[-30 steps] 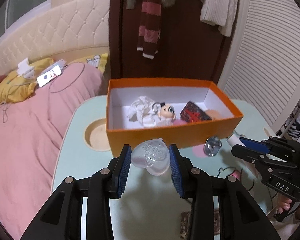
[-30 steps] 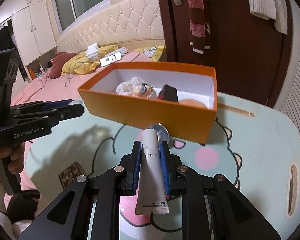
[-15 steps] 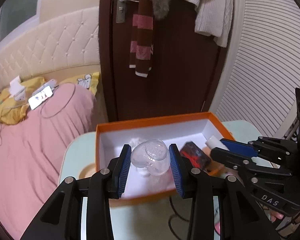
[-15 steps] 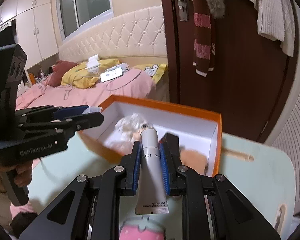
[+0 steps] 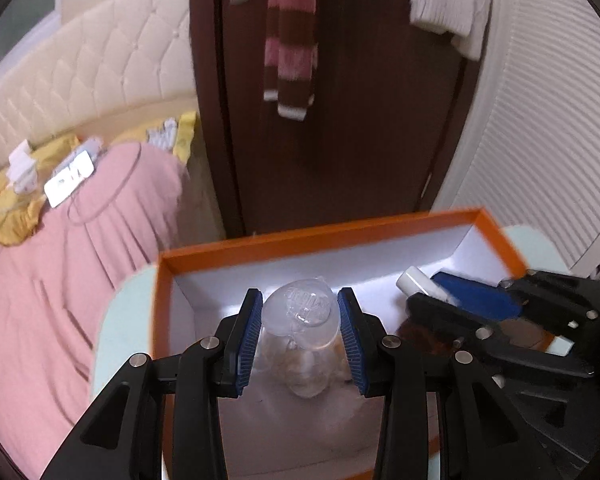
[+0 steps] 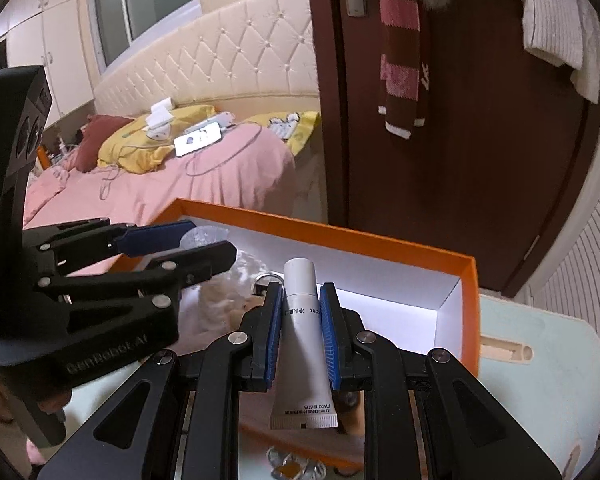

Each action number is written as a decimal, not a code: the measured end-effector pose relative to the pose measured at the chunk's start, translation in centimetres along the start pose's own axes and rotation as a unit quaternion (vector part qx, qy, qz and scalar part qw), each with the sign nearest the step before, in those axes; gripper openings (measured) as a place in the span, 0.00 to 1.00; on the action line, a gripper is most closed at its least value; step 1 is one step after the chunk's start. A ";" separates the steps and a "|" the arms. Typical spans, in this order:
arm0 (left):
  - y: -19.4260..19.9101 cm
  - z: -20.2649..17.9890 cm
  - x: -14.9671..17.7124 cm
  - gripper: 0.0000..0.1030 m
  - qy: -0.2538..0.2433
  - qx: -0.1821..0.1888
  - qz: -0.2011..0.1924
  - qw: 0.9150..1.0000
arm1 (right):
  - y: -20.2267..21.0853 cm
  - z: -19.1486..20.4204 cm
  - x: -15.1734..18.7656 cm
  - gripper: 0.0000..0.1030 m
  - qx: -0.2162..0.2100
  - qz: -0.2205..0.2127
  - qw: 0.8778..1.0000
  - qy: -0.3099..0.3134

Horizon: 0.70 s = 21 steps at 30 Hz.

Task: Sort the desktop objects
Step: 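Carry the clear cup and white tube into the orange box and open both tools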

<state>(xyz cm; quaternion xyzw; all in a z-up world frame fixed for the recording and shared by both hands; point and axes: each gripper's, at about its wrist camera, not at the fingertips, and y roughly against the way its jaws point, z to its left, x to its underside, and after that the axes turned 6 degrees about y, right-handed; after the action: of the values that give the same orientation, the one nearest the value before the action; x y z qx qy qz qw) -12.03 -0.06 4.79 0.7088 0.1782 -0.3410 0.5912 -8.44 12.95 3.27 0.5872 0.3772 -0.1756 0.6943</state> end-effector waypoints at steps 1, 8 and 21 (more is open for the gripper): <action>-0.2 -0.4 0.2 0.36 -0.012 -0.010 0.000 1.000 | -0.4 -0.2 0.2 0.20 0.003 0.002 1.000 -0.003; -1.0 -0.8 0.3 0.36 -0.007 0.006 0.020 1.000 | -0.6 -1.3 0.1 0.20 0.009 0.000 1.000 -0.017; 0.0 -0.8 0.1 0.44 0.001 0.014 0.007 1.000 | -0.3 -1.7 0.2 0.24 0.003 -0.003 1.000 -0.028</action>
<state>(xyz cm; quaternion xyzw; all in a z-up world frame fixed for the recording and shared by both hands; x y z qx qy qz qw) -11.76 0.73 4.74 0.7187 0.1692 -0.3389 0.5830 -9.05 14.48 2.93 0.5831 0.3588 -0.1946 0.7025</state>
